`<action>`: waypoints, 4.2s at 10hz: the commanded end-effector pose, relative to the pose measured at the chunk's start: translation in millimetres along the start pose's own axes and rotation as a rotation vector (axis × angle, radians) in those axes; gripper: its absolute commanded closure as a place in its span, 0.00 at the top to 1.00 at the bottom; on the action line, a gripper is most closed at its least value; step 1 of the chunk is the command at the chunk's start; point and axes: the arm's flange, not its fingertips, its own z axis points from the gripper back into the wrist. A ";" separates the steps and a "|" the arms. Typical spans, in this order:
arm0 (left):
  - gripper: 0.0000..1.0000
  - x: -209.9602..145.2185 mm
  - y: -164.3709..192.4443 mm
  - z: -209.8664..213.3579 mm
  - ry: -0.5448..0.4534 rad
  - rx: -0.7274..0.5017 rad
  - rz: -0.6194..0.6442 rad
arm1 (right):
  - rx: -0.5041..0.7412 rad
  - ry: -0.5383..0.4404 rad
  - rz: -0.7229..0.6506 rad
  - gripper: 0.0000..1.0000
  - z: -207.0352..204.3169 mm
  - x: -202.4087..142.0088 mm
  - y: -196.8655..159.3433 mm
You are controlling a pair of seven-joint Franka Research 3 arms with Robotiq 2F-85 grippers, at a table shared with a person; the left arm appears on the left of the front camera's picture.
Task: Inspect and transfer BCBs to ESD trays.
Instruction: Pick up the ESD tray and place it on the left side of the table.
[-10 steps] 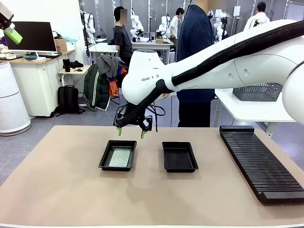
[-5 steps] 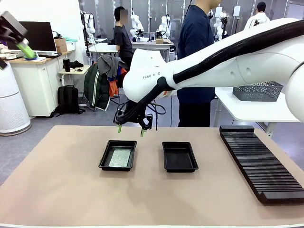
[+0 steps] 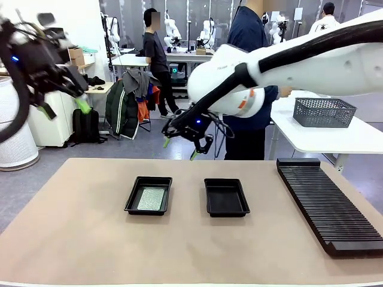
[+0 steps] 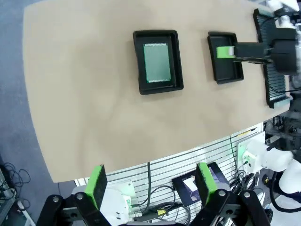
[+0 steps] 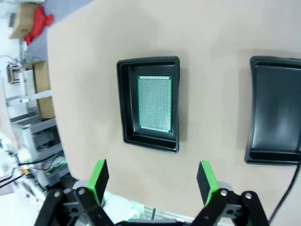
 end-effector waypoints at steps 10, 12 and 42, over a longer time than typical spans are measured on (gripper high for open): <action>1.00 56.7 -32.9 -230.8 0.107 0.182 -0.060 | 0.201 -0.005 -0.068 1.00 44.1 -7.6 -70.9; 1.00 64.6 -26.8 -262.5 0.093 0.193 -0.066 | 0.201 -0.005 -0.068 1.00 44.1 -7.6 -70.9; 0.34 91.8 14.4 -362.8 0.001 0.212 -0.028 | 0.201 -0.005 -0.068 1.00 44.1 -7.6 -70.9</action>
